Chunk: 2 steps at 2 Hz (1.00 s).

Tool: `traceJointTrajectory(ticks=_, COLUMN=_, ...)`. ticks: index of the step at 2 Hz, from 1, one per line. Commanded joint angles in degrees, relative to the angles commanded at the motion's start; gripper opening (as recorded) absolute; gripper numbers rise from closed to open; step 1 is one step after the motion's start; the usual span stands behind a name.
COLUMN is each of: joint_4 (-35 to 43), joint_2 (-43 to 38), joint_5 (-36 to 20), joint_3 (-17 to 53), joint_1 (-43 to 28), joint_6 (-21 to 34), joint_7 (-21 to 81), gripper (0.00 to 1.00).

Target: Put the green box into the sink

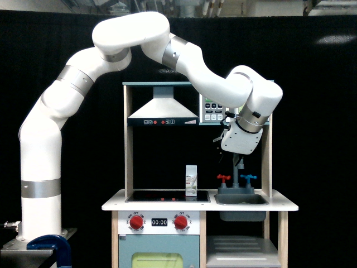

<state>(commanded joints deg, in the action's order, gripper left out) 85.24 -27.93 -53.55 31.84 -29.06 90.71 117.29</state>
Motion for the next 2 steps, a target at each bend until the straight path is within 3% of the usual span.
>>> traceJointTrajectory(ticks=1, joint_4=-16.86, joint_2=17.72, joint_5=9.74, joint_3=-1.08, joint_1=2.16, joint_6=-2.31, joint_7=0.69, gripper=1.00)
traceJointTrajectory(ticks=2, joint_4=-25.61, joint_2=26.46, joint_5=14.06, joint_3=-2.26, joint_1=3.85, joint_6=-4.29, joint_7=0.39, gripper=1.00)
